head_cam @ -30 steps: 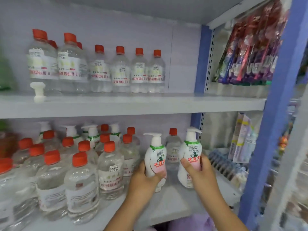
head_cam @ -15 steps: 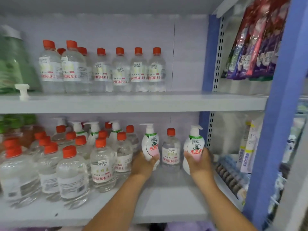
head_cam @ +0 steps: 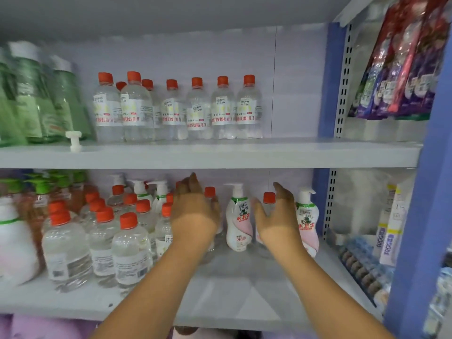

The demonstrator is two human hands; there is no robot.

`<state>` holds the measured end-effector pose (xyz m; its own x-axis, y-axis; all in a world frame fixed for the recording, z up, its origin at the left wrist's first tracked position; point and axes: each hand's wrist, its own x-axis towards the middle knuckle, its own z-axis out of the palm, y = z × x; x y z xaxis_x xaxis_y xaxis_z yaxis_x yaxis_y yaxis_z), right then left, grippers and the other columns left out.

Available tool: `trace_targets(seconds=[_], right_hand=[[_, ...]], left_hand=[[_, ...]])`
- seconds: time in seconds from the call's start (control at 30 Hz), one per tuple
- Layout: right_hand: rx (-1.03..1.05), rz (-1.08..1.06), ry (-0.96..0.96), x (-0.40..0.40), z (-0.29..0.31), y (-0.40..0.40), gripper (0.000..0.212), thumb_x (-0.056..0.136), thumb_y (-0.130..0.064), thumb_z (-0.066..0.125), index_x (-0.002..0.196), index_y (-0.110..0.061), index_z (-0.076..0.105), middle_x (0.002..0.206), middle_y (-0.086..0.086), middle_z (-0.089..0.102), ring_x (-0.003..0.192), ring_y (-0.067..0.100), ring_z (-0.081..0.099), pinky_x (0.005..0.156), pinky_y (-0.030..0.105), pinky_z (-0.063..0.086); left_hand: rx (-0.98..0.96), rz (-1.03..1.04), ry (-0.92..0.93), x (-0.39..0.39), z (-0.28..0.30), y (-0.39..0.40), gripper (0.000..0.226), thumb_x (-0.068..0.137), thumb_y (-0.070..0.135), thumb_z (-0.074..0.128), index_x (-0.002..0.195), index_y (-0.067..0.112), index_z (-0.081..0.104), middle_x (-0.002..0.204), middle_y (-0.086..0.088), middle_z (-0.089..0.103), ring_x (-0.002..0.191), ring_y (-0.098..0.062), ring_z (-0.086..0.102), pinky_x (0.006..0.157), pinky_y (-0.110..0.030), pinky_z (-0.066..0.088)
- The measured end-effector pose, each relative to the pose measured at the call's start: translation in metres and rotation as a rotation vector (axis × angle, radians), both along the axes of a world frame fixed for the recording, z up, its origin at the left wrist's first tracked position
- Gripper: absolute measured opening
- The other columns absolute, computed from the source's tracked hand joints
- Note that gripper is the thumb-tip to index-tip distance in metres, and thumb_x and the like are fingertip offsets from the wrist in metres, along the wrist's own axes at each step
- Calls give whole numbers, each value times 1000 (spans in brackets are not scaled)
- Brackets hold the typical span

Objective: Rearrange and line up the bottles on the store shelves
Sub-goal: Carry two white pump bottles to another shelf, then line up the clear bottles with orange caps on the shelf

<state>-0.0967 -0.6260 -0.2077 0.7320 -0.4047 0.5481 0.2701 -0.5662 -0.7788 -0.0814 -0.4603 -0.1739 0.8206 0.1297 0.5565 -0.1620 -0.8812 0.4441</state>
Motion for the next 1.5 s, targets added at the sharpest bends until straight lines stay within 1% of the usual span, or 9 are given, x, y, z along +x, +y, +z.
trace_targets(seconds=[0.1,0.17,0.4,0.73,0.9,1.03,1.13,1.23,1.5], right_hand=[[-13,-17,239,25,12,3,65,106,-35,45,159,-8,19,160,13,30,144,28,37,116,38,36],[-50,-46,319,35,14,4,66,107,-33,41,160,-5,13,164,17,22,148,32,33,118,44,35],[-153,-114,336,27,16,-5,27,102,-14,50,127,-6,57,129,13,60,118,30,59,94,32,46],[-173,25,150,-62,25,-2,35,100,-21,61,135,-23,62,129,-5,61,98,7,57,62,-2,39],[-146,56,128,-85,6,-2,36,97,-25,67,132,-27,63,119,-16,61,105,1,54,85,10,39],[77,140,141,-98,-26,-7,57,87,-36,77,139,-31,55,129,-17,61,120,2,58,104,27,47],[246,251,265,-111,-59,-3,63,75,-25,89,127,-37,56,122,-15,68,102,-5,67,85,15,54],[223,203,289,-110,-73,1,61,71,-12,90,119,-30,58,104,-15,73,85,-11,67,67,6,49],[203,255,275,-156,-50,19,55,64,-20,94,109,-30,65,94,-19,76,86,-2,71,74,19,56]], left_hand=[[161,72,338,10,28,-1,38,103,24,49,139,12,49,140,-13,56,129,-33,55,96,-40,50],[244,43,398,17,33,0,32,100,9,49,132,10,57,135,-12,60,124,-31,60,94,-37,51],[164,-112,348,26,21,11,31,99,17,55,129,18,64,125,-7,67,109,-26,67,93,-34,56],[-174,-422,169,-31,8,18,30,85,28,81,112,18,76,104,1,75,93,-17,69,86,-32,57],[-319,-506,119,-45,-16,27,43,83,43,80,123,31,68,110,15,68,95,-1,64,81,-21,52],[-536,-597,352,-61,-71,45,73,74,42,87,131,49,42,116,34,54,100,15,54,79,-11,45],[-601,-614,432,-60,-111,45,77,65,39,94,124,51,47,119,24,68,103,10,65,90,-17,53],[-591,-557,382,-61,-119,40,67,63,39,95,115,51,54,106,36,69,96,10,68,89,-25,57],[-653,-494,261,-139,-88,68,62,64,36,94,113,49,58,101,38,68,88,9,68,70,-16,55]])
